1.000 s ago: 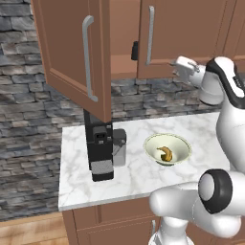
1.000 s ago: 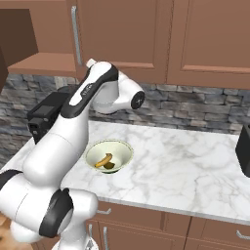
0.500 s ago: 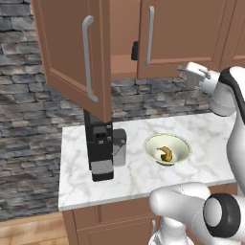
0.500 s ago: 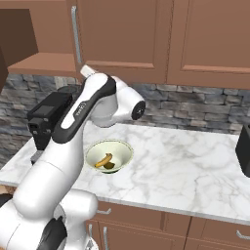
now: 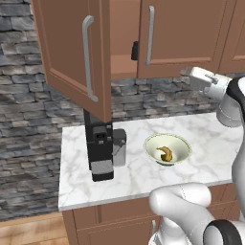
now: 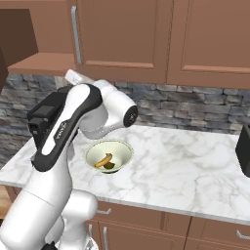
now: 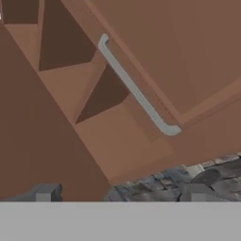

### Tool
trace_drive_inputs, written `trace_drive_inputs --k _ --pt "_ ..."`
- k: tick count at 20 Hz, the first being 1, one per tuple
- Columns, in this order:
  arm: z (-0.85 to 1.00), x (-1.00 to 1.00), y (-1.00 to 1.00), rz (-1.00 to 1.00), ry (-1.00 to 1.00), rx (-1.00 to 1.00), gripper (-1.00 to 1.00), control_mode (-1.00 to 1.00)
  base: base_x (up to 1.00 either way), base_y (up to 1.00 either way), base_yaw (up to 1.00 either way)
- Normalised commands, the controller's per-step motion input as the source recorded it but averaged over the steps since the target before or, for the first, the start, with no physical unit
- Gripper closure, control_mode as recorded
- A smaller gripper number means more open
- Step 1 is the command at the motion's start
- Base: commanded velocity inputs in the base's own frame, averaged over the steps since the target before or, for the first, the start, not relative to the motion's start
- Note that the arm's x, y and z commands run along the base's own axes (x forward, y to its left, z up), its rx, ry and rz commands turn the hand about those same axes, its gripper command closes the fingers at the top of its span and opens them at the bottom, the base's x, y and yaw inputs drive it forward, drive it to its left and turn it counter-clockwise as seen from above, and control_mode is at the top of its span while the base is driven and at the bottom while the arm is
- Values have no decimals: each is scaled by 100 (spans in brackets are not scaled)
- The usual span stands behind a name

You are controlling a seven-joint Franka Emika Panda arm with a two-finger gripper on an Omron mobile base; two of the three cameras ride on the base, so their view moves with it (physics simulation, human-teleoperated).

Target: Open the cabinet. Pick the kiwi and banana from the cabinet and place them into the bowl. Then close the cabinet.

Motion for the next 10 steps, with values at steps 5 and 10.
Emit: trace_drive_inputs --k 5,10 --pt "1 -73 40 4 0 -5 -100 -100 0 0 0" --pt "4 -90 35 4 0 -3 -100 -100 0 0 0"
